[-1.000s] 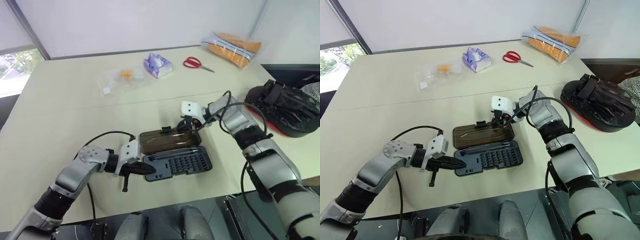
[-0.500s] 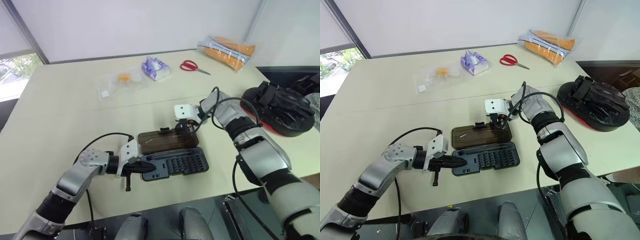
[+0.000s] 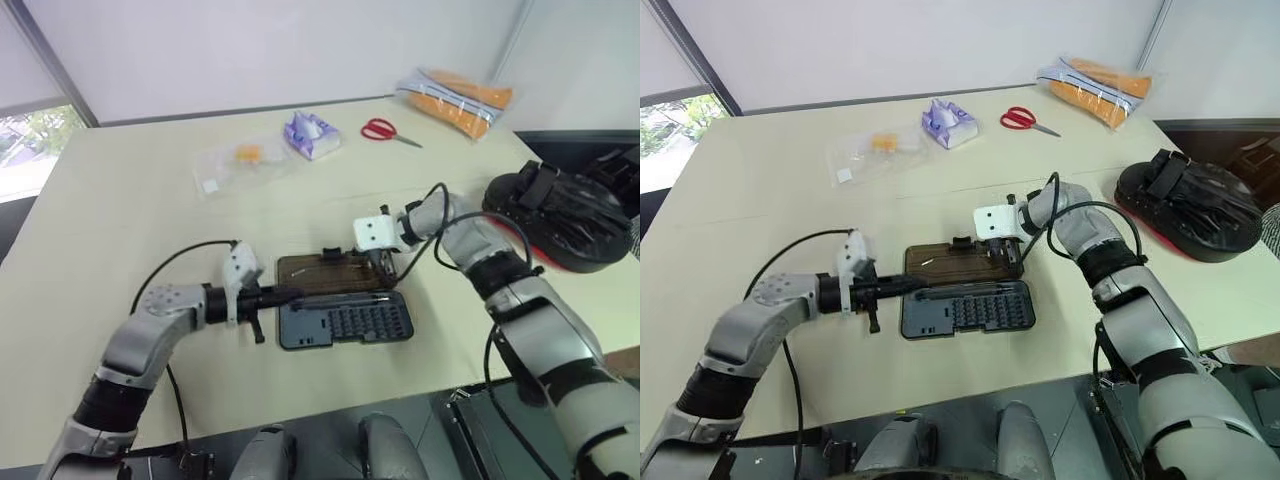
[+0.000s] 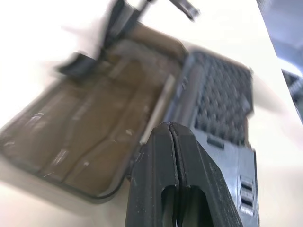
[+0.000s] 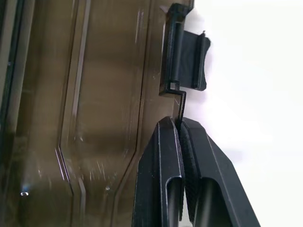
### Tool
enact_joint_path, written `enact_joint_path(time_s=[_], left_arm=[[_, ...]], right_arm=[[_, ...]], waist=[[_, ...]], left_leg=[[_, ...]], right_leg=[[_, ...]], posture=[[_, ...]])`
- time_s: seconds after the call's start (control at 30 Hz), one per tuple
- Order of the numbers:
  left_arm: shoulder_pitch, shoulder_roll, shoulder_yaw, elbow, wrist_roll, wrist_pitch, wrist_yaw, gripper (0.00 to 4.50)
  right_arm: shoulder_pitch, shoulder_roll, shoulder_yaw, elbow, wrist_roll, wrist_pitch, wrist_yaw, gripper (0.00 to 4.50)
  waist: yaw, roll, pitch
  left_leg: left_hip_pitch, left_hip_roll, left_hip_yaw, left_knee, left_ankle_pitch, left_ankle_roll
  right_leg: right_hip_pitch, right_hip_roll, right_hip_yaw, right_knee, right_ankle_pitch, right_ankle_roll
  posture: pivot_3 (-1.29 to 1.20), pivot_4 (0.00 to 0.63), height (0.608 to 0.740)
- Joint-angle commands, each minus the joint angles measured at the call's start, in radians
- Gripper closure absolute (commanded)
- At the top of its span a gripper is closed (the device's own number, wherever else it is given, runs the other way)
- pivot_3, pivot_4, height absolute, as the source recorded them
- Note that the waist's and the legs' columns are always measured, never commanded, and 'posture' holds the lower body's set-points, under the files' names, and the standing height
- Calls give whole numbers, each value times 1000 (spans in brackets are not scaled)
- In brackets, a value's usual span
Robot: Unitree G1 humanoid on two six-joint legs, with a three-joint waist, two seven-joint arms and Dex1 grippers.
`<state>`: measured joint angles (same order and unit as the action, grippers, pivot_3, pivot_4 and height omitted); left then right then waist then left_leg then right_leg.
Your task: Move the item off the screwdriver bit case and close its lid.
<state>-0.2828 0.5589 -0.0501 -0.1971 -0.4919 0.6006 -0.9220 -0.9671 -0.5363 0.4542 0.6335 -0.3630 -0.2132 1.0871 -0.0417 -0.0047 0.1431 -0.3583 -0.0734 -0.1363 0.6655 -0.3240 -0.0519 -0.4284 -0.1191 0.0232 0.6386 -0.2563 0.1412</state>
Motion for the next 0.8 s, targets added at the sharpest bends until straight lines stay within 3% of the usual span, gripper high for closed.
enact_joint_path(time_s=[0.03,0.4,0.53,0.8], left_arm=[[-30,-13,98,-19,-73,46,53,4500],[-199,-29,271,188,-114,47,173,4500],[-238,-25,244,308,-58,-11,160,4500],[-248,-82,57,472,74,-135,29,4500]], right_arm=[[47,-52,-53,-198,-49,44,-93,4483],[204,-110,-122,-617,-114,167,-196,4483],[233,-117,-132,-720,-106,226,-177,4483],[272,-119,-129,-788,-96,296,-161,4483]], waist=[[1,0,0],[5,-1,1],[6,-1,1],[10,-1,1]], left_leg=[[0,0,0,0,0,0],[-2,0,0,0,0,0],[-2,0,0,0,0,0],[-4,-1,1,0,0,0]], right_leg=[[0,0,0,0,0,0],[0,0,0,-3,0,0],[0,0,0,-4,0,0],[0,0,-1,-5,0,0]], posture=[[0,150,740],[0,150,740],[0,150,740],[0,150,740]])
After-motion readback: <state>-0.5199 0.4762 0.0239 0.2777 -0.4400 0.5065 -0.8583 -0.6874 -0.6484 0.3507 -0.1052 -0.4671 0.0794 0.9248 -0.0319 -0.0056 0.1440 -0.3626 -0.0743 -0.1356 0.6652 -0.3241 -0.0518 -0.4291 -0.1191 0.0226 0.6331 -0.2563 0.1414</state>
